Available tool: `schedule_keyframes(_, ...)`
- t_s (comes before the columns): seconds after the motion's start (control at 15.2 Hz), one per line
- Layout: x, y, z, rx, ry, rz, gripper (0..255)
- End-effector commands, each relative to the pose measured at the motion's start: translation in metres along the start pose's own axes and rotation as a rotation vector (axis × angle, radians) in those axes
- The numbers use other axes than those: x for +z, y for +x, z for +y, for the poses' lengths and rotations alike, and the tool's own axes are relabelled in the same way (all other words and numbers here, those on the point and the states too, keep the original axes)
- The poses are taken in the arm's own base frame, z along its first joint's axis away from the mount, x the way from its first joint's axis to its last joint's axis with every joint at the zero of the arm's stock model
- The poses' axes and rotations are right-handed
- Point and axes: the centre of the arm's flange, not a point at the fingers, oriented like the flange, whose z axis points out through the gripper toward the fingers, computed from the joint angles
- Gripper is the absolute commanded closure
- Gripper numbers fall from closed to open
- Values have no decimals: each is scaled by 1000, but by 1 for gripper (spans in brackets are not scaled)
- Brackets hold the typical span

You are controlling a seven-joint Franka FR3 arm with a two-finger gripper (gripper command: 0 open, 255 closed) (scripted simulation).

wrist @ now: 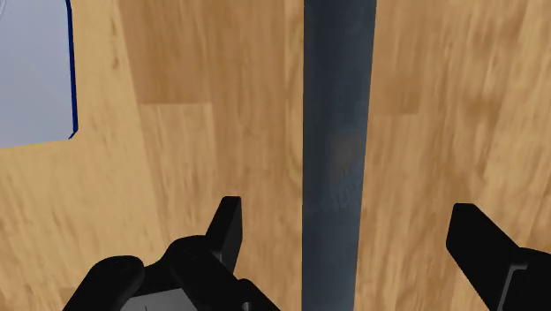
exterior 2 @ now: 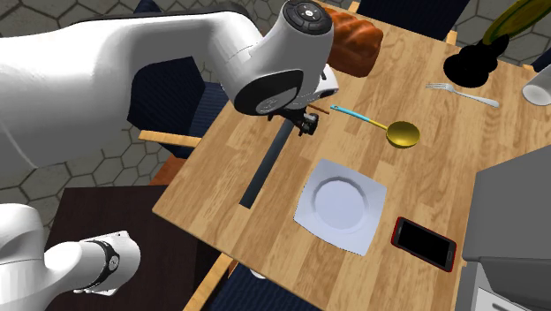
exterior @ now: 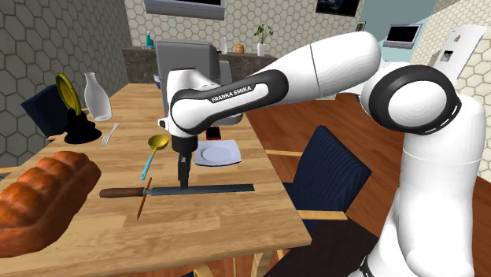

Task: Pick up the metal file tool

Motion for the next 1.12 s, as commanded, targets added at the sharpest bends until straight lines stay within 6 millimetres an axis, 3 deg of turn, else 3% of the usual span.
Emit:
schedule_keyframes(0.0,8,8,-3,-21,-3,1,0)
schedule_keyframes(0.4,43,6,-1,-21,-3,1,0)
schedule_keyframes(0.53,43,6,-1,-21,-3,1,0)
schedule_keyframes(0.59,43,6,-1,-21,-3,1,255)
schedule_keyframes(1.06,43,6,-1,-21,-3,1,255)
